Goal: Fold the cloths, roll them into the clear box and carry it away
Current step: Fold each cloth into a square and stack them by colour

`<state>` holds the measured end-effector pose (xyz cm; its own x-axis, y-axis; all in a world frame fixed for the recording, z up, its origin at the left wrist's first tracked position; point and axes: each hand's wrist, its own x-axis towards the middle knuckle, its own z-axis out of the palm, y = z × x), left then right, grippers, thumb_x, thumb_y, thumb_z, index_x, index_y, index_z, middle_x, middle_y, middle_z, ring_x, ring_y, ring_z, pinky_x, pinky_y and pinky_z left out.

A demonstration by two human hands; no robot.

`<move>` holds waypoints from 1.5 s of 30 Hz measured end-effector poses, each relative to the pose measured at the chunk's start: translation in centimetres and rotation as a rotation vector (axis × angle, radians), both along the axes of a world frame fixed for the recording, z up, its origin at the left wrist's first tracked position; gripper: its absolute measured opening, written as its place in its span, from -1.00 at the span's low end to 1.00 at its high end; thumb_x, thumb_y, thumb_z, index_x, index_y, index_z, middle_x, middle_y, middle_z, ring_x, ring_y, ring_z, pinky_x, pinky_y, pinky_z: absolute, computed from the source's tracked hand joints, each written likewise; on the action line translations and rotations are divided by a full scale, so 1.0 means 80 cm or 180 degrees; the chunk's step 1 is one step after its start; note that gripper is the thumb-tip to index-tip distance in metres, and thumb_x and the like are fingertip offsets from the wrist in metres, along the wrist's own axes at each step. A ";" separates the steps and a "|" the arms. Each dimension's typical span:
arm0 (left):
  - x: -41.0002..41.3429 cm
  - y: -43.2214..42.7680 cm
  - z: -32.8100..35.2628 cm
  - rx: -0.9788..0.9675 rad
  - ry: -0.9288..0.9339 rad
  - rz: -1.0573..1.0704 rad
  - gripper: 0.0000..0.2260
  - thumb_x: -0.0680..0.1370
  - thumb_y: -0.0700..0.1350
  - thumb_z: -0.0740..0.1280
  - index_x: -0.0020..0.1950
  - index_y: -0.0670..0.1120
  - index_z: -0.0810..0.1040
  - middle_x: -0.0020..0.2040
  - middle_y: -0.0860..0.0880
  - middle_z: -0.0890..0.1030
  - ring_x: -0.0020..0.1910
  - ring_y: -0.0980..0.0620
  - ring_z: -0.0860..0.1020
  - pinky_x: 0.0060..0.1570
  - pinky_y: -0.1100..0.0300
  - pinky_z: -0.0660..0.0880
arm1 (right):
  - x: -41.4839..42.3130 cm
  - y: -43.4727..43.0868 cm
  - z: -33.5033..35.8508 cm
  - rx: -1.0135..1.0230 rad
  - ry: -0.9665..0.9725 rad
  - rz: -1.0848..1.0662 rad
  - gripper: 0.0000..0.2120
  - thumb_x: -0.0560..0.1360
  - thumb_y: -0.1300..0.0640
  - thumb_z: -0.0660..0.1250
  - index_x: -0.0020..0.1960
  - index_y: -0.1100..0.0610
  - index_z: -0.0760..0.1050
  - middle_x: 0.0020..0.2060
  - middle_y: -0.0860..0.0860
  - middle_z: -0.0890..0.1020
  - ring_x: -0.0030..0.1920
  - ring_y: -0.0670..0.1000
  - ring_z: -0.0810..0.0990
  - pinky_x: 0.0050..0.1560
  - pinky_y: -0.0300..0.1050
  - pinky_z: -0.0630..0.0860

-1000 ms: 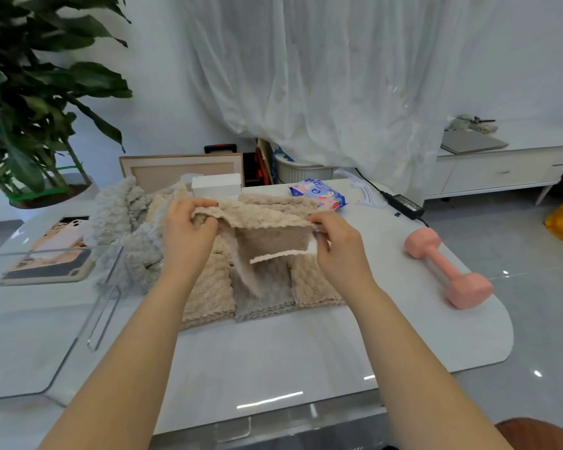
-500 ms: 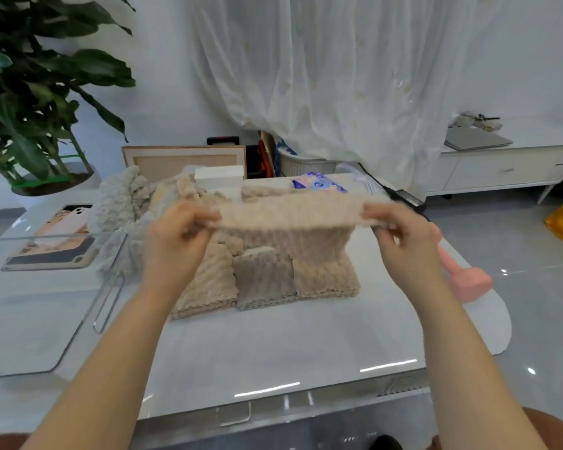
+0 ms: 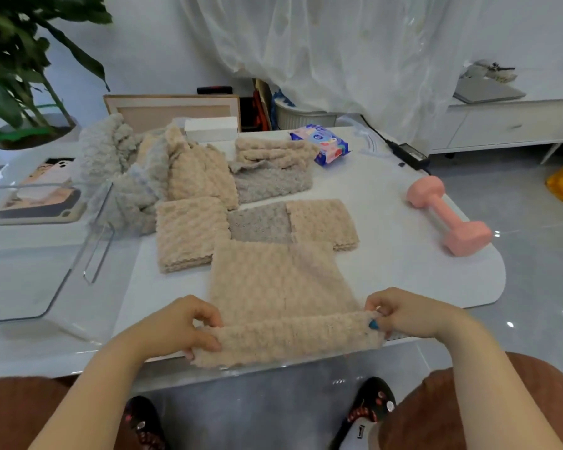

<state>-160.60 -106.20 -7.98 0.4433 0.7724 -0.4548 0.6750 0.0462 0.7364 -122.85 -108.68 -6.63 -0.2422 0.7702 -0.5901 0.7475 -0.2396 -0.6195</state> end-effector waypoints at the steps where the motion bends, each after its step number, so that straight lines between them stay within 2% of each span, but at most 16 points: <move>1: -0.001 0.000 0.004 -0.0232 0.0023 -0.0148 -0.84 0.38 -0.20 0.53 -0.32 -0.01 0.60 -0.09 -0.07 0.58 -0.31 0.08 0.57 -0.34 0.23 0.53 | 0.001 0.001 0.001 -0.0071 -0.0018 0.0022 -0.86 0.49 0.30 0.27 -0.19 0.12 0.50 -0.34 0.01 0.60 -0.31 -0.05 0.57 -0.17 -0.13 0.47; 4: -0.002 0.006 -0.001 -0.0232 0.0106 -0.0020 -0.91 0.42 -0.15 0.50 -0.23 -0.07 0.62 -0.04 -0.07 0.59 -0.27 0.03 0.60 -0.32 0.23 0.54 | -0.005 0.007 -0.007 0.0231 -0.0125 -0.0167 -0.87 0.53 0.29 0.21 -0.13 0.14 0.50 -0.30 0.08 0.62 -0.32 -0.03 0.59 -0.19 -0.13 0.51; 7: 0.006 0.016 -0.009 0.0236 0.0061 0.0523 -0.91 0.48 -0.12 0.44 -0.19 -0.12 0.63 -0.11 -0.08 0.63 -0.24 -0.07 0.61 -0.34 0.22 0.55 | -0.015 0.020 -0.017 0.0861 -0.0227 -0.0511 -0.87 0.55 0.26 0.22 -0.12 0.10 0.48 -0.29 0.10 0.59 -0.29 0.00 0.54 -0.23 -0.14 0.44; 10: 0.016 0.031 -0.007 0.0675 -0.0085 0.0984 -0.88 0.53 -0.14 0.37 -0.19 -0.10 0.63 -0.22 -0.07 0.64 -0.31 -0.01 0.58 -0.38 0.24 0.53 | -0.027 0.041 -0.021 0.1388 -0.0186 -0.0783 -0.83 0.54 0.28 0.23 -0.15 0.07 0.49 -0.28 0.00 0.56 -0.26 -0.01 0.50 -0.26 -0.21 0.38; 14: 0.022 0.061 -0.015 0.1435 0.0022 0.1509 -0.89 0.55 -0.11 0.35 -0.16 -0.09 0.58 -0.29 -0.04 0.57 -0.33 0.00 0.51 -0.35 0.18 0.48 | -0.046 0.080 -0.023 0.1962 -0.0292 -0.1072 -0.85 0.54 0.31 0.21 -0.04 0.18 0.55 -0.12 0.07 0.59 -0.16 0.05 0.51 -0.19 -0.19 0.38; 18: 0.030 0.077 -0.045 0.1584 0.0637 0.1107 -0.81 0.50 -0.05 0.40 0.01 -0.14 0.56 -0.04 -0.01 0.48 -0.08 0.02 0.44 -0.11 0.19 0.31 | -0.061 0.107 -0.038 0.1647 -0.0743 -0.0796 -0.79 0.50 0.36 0.21 0.08 0.26 0.54 0.04 0.18 0.54 -0.08 0.10 0.47 -0.07 -0.11 0.41; 22: 0.028 0.072 -0.059 0.1601 0.0507 0.1314 -0.73 0.44 -0.03 0.47 0.05 -0.11 0.52 0.03 0.03 0.41 -0.03 0.06 0.39 -0.03 0.23 0.30 | -0.061 0.111 -0.050 0.1708 -0.0750 -0.0684 -0.88 0.49 0.33 0.24 -0.06 0.14 0.45 -0.01 0.13 0.51 -0.11 0.06 0.44 -0.20 -0.16 0.30; 25: 0.018 0.076 -0.051 0.1293 0.0278 0.1524 -0.78 0.44 -0.03 0.47 -0.10 -0.14 0.54 -0.15 -0.07 0.56 -0.21 0.00 0.49 -0.23 0.15 0.41 | -0.055 0.109 -0.054 0.1790 -0.0503 -0.0790 -0.89 0.51 0.30 0.23 -0.12 0.12 0.44 -0.14 0.08 0.53 -0.21 0.03 0.44 -0.31 -0.25 0.30; 27: 0.013 0.076 -0.040 0.1068 -0.0265 0.1753 -0.85 0.46 -0.10 0.45 -0.12 -0.17 0.58 -0.23 -0.13 0.59 -0.31 -0.01 0.52 -0.28 0.15 0.49 | -0.051 0.105 -0.050 0.1787 0.0006 -0.1170 -0.91 0.53 0.28 0.25 -0.13 0.17 0.47 -0.25 0.07 0.54 -0.29 0.00 0.45 -0.30 -0.22 0.36; 30: 0.004 0.074 -0.032 0.0466 -0.0985 0.2002 -0.91 0.48 -0.14 0.42 -0.09 -0.15 0.62 -0.25 -0.17 0.53 -0.26 -0.04 0.50 -0.24 0.18 0.51 | -0.041 0.098 -0.040 0.1078 0.1289 -0.1918 -0.89 0.54 0.29 0.26 -0.14 0.16 0.49 -0.37 0.06 0.52 -0.38 -0.02 0.47 -0.34 -0.17 0.43; 31: 0.002 0.074 -0.033 0.0268 -0.0997 0.1909 -0.90 0.49 -0.11 0.42 -0.10 -0.14 0.64 -0.24 -0.18 0.52 -0.25 -0.07 0.48 -0.21 0.14 0.49 | -0.039 0.097 -0.039 0.0776 0.1351 -0.1979 -0.89 0.55 0.29 0.25 -0.12 0.14 0.49 -0.39 0.06 0.50 -0.40 -0.02 0.46 -0.37 -0.16 0.42; 33: 0.003 0.075 -0.044 0.0259 -0.0604 0.1617 -0.89 0.49 -0.06 0.42 -0.12 -0.10 0.65 -0.22 -0.21 0.57 -0.26 -0.08 0.50 -0.23 0.10 0.46 | -0.040 0.099 -0.047 0.0493 0.0813 -0.1763 -0.90 0.56 0.27 0.21 -0.02 0.13 0.48 -0.40 0.05 0.46 -0.43 -0.02 0.39 -0.42 -0.17 0.33; 35: 0.010 0.079 -0.055 0.0736 -0.0037 0.1456 -0.90 0.48 -0.04 0.43 -0.10 -0.06 0.65 -0.16 -0.09 0.63 -0.20 -0.04 0.54 -0.22 0.16 0.46 | -0.045 0.103 -0.057 0.0664 0.0330 -0.1439 -0.83 0.57 0.27 0.16 0.09 0.10 0.45 -0.41 0.03 0.42 -0.46 -0.04 0.31 -0.47 -0.21 0.25; 40: 0.022 0.078 -0.060 0.1405 0.0426 0.1482 -0.63 0.47 -0.06 0.44 0.24 -0.13 0.55 -0.04 -0.03 0.55 -0.10 0.05 0.45 -0.09 0.22 0.33 | -0.048 0.110 -0.073 0.1439 -0.0311 -0.0840 -0.72 0.59 0.24 0.15 0.23 0.06 0.50 -0.39 -0.06 0.44 -0.46 -0.07 0.37 -0.44 -0.24 0.29; 42: 0.019 0.077 -0.061 0.1422 0.0510 0.1510 -0.67 0.45 -0.02 0.46 0.17 -0.10 0.59 -0.15 0.01 0.54 -0.16 0.05 0.46 -0.14 0.20 0.35 | -0.045 0.110 -0.077 0.1640 -0.0633 -0.0762 -0.74 0.58 0.20 0.18 0.21 0.04 0.52 -0.37 -0.11 0.45 -0.43 -0.07 0.40 -0.39 -0.18 0.31; 45: 0.017 0.077 -0.058 0.1390 0.0632 0.1446 -0.80 0.42 0.04 0.47 -0.13 -0.05 0.57 -0.33 0.02 0.50 -0.30 0.01 0.47 -0.34 0.18 0.33 | -0.043 0.110 -0.080 0.1779 -0.0809 -0.0724 -0.86 0.55 0.19 0.23 0.05 0.01 0.50 -0.35 -0.11 0.43 -0.39 -0.08 0.39 -0.38 -0.17 0.27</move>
<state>-159.24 -100.02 -12.62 -0.0301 0.9948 -0.0968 0.7836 0.0836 0.6156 -126.30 -99.86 -13.04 0.0571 0.9930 -0.1032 0.8558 -0.1019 -0.5072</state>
